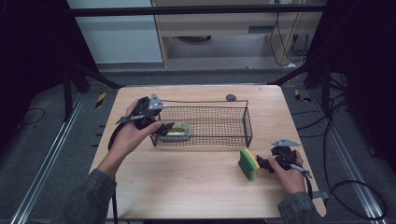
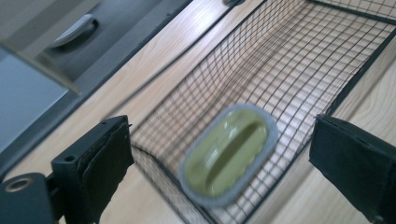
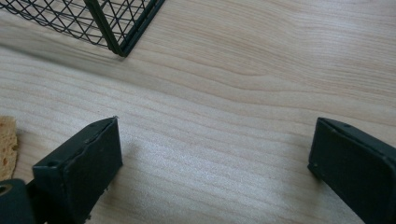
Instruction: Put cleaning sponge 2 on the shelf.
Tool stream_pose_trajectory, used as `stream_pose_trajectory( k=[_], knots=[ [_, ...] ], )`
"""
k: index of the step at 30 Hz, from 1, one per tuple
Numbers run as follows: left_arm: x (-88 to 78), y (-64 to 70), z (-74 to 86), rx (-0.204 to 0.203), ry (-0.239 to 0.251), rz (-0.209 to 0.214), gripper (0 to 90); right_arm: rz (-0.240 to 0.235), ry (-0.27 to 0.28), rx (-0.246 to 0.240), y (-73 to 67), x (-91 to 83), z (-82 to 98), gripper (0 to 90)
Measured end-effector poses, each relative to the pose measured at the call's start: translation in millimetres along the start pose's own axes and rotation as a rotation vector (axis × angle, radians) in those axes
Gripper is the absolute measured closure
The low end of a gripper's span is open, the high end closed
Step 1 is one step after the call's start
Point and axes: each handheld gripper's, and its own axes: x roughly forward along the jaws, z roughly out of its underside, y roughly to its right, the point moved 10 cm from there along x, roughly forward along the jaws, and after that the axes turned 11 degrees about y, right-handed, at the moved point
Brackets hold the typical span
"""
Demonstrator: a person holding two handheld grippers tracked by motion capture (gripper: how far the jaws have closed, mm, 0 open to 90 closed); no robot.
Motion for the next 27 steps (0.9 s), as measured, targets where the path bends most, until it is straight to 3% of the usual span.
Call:
stream_pose_trajectory(
  k=[2,3,4,5,6,9,10,14,16,19,23,27],
  knots=[
    [-10.8,2.7,19.8,-0.043,0.003,-0.038,5.0,-0.003,-0.017,-0.004,0.5,-2.5,0.2,6.4],
    [-10.8,2.7,19.8,-0.043,0.003,-0.038,5.0,-0.003,-0.017,-0.004,0.5,-2.5,0.2,6.4],
    [-15.6,4.7,32.3,-0.062,0.007,-0.048,5.0,-0.009,-0.031,-0.004,-0.2,-4.3,0.7,7.3],
    [-21.0,8.8,55.9,-0.107,-0.001,-0.057,5.0,-0.014,-0.055,-0.014,-0.8,-9.3,1.9,10.1],
    [-22.1,11.9,65.9,-0.132,-0.012,-0.054,5.0,-0.013,-0.061,-0.028,-1.2,-11.8,2.2,10.2],
    [-19.4,18.0,103.2,-0.189,-0.045,-0.047,5.2,-0.004,-0.091,-0.046,-1.7,-20.5,2.2,11.4],
    [-15.9,21.6,118.0,-0.204,-0.079,-0.04,5.6,-0.001,-0.103,-0.056,-1.6,-25.3,1.0,12.1],
    [-5.0,32.3,146.7,-0.182,-0.152,-0.03,6.0,0.001,-0.146,-0.092,-4.3,-43.5,-2.0,14.5],
    [-1.0,34.6,155.0,-0.21,-0.159,-0.019,5.9,-0.009,-0.167,-0.081,-7.6,-53.9,-2.0,15.0],
    [0.5,32.8,163.0,-0.224,-0.165,-0.039,5.8,-0.02,-0.21,-0.081,-11.7,-67.2,0.7,15.2],
    [2.1,33.7,168.9,-0.246,-0.162,-0.034,5.4,-0.031,-0.247,-0.104,-17.1,-80.4,3.1,15.2],
    [3.2,33.7,171.1,-0.269,-0.152,-0.036,5.6,-0.058,-0.269,-0.142,-33.8,-96.0,0.8,15.5]
  ],
)
